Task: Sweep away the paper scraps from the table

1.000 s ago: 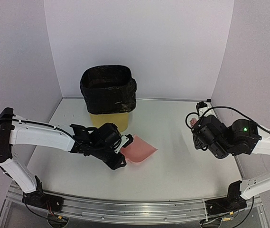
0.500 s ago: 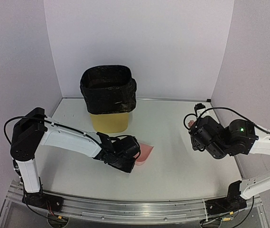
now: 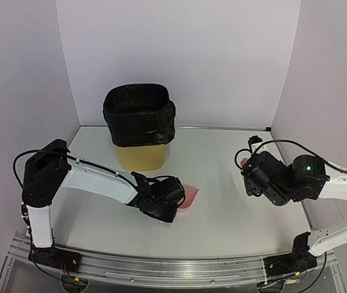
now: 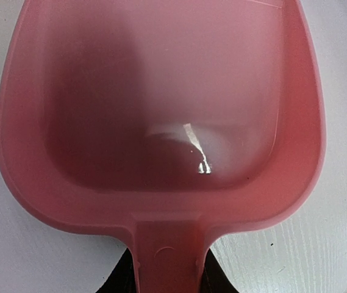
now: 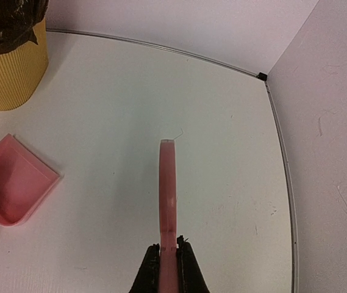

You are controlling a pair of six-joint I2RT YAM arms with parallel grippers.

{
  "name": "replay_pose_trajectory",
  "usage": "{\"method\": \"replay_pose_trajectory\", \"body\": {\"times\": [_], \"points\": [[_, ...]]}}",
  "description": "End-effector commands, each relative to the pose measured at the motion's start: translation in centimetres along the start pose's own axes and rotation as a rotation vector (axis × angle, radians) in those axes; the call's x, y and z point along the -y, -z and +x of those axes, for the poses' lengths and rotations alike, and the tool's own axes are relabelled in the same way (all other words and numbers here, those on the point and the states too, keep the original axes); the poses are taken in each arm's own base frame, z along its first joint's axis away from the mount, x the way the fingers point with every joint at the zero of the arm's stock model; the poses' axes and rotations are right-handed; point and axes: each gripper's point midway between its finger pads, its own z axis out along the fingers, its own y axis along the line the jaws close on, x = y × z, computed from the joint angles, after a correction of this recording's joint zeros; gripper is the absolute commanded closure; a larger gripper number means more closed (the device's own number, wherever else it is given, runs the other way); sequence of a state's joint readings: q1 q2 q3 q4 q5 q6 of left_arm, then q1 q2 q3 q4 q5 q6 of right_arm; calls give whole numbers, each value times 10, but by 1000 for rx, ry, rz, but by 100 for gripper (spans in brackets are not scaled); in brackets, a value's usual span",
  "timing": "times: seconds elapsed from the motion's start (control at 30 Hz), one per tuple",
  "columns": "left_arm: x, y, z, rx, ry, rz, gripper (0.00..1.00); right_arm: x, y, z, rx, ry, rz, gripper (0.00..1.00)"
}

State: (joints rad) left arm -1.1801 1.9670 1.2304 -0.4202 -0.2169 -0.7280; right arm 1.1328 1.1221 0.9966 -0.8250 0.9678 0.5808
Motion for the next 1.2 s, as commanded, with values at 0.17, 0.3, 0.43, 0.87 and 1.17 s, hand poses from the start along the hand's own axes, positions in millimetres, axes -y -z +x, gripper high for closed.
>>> {"method": "replay_pose_trajectory", "body": {"times": [0.17, 0.3, 0.43, 0.87, 1.17], "points": [[12, 15, -20, 70, -15, 22, 0, -2, 2, -3, 1, -15, -16, 100], [19, 24, -26, 90, -28, 45, 0, -3, 2, -3, -2, -3, -22, 100], [26, 43, -32, 126, -42, 73, 0, -3, 3, -4, 0, 19, -25, 100], [-33, 145, -29, 319, 9, -19, 0, -74, -8, -11, -103, 423, -193, 100], [-123, 143, 1, 315, 245, -93, 0, -184, -36, -15, -173, 643, -397, 100]]}}
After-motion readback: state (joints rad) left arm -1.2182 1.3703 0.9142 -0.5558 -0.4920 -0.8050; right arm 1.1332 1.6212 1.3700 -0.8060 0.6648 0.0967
